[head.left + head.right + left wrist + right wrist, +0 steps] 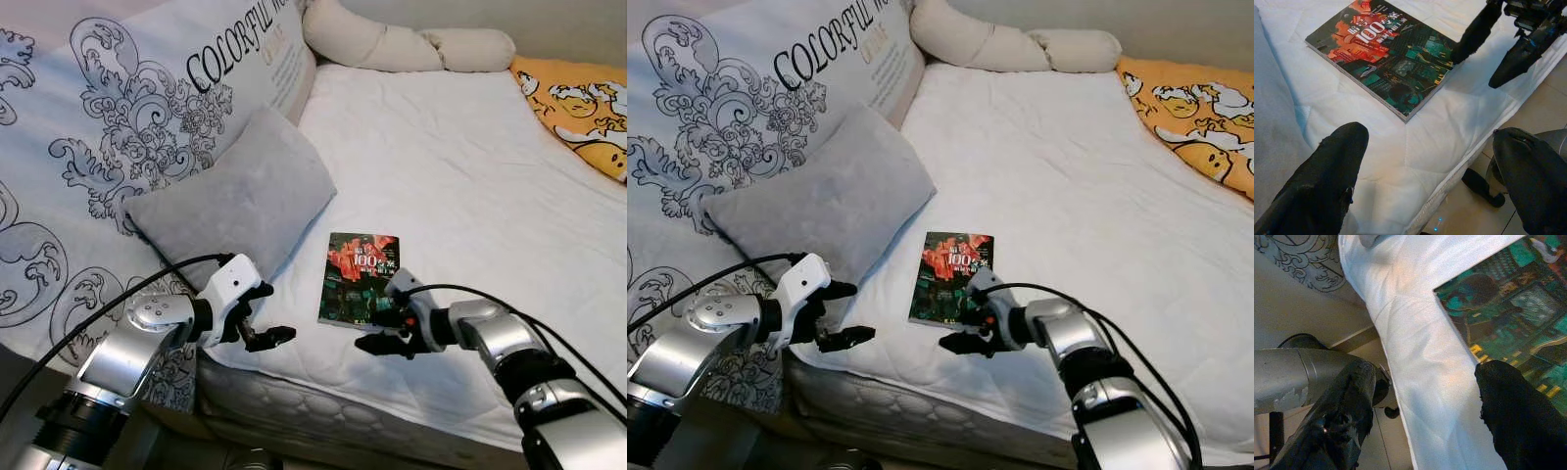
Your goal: Clean up the room
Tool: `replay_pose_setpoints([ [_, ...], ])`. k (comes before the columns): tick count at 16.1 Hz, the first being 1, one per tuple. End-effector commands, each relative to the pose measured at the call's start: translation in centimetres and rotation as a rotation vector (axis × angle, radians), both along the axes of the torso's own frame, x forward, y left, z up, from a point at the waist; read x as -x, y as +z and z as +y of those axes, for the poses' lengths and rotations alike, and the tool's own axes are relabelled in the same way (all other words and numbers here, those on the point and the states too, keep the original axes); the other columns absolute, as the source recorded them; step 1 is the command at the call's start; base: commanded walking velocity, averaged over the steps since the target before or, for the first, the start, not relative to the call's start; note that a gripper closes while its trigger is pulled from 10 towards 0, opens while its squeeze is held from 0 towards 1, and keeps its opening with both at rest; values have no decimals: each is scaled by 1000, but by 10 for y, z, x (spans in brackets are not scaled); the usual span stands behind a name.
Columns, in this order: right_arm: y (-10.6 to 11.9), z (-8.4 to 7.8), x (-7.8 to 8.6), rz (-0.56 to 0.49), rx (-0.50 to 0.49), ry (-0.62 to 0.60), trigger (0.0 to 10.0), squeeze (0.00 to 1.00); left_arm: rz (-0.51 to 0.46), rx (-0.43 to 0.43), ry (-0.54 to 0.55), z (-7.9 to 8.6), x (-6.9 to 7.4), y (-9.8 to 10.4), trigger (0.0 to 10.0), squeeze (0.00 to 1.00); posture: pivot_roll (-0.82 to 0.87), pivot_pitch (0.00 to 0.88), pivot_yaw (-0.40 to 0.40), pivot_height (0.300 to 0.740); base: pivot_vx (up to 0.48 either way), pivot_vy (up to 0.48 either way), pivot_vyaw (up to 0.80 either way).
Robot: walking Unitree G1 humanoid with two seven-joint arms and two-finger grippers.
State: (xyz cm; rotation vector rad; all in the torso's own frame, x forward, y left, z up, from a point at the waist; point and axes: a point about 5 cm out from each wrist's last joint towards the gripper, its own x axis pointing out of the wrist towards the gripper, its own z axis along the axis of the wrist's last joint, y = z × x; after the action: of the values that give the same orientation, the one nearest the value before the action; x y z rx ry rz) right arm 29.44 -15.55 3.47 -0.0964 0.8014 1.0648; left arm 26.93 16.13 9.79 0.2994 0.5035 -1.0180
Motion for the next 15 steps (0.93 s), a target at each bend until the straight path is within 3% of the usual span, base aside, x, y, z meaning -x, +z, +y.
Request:
replay_pose_setpoints([
  [1,2,0,0,-14,2,-8,10000,0,9,-16,0,2,1,-2,10000,0,63,0,35,740,0,0,0],
  [3,14,1,-4,-68,-90,-53,10000,0,-63,68,53,-2,-4,6,10000,0,63,0,24,740,0,0,0],
  [4,24,-3,-10,-129,-130,-125,10000,0,-155,117,141,-3,-13,13,10000,0,64,0,19,740,0,0,0],
  [6,35,-7,-19,-251,-92,-291,10000,0,-271,101,360,5,-28,16,10000,0,59,0,20,740,0,0,0],
  [8,46,-1,-19,-292,-181,-421,10000,0,-314,95,436,8,-27,14,10000,0,49,0,22,740,0,0,0],
  [9,51,3,-19,-338,-245,-563,10000,0,-304,142,492,6,-24,13,10000,0,44,0,19,740,0,0,0],
  [11,51,5,-16,-341,-241,-732,10000,0,-302,187,571,4,-20,10,10000,0,40,0,16,740,0,-129,0],
  [13,48,-2,-15,-446,-116,-844,10000,0,-310,183,596,3,-18,7,10000,0,39,0,8,740,0,-326,0],
  [14,42,-8,-9,-414,-123,-1041,10000,0,-355,136,650,9,-21,6,10000,0,42,0,5,740,0,-364,0],
  [15,41,-9,-5,-412,-122,-1095,10000,0,-369,129,683,12,-22,7,10000,0,45,0,3,740,0,-364,0],
])
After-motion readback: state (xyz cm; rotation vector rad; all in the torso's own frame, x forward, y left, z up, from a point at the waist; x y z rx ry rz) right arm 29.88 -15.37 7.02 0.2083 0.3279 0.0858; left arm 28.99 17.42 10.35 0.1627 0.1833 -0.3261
